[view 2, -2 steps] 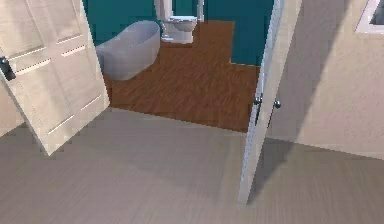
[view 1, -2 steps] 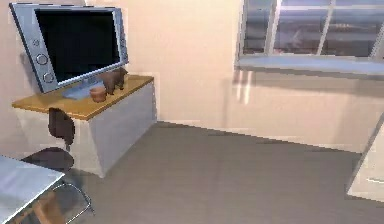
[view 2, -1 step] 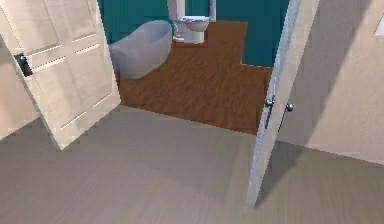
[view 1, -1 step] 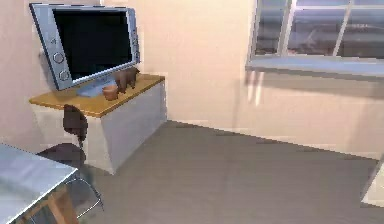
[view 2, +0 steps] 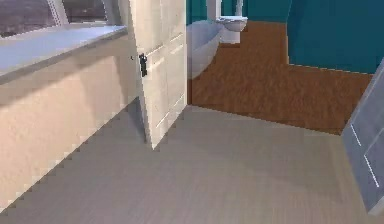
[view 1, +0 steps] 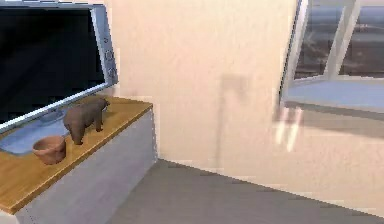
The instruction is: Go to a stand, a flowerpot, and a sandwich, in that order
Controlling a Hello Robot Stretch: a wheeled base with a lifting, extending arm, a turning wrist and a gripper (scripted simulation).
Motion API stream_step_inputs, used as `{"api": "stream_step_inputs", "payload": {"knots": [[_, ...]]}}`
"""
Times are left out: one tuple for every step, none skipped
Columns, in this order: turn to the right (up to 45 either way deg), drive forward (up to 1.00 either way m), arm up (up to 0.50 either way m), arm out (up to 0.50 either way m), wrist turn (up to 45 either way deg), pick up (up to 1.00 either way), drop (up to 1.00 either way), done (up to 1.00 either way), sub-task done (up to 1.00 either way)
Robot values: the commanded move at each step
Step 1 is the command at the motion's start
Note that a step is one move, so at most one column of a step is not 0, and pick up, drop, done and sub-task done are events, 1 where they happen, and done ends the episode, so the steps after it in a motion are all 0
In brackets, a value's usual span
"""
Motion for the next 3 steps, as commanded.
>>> {"api": "stream_step_inputs", "payload": {"knots": [[-36.0,0.0,0.0,0.0,0.0,0.0,0.0,0.0,0.0],[0.0,0.0,0.0,0.0,0.0,0.0,0.0,0.0,1.0],[27.0,0.0,0.0,0.0,0.0,0.0,0.0,0.0,0.0]]}}
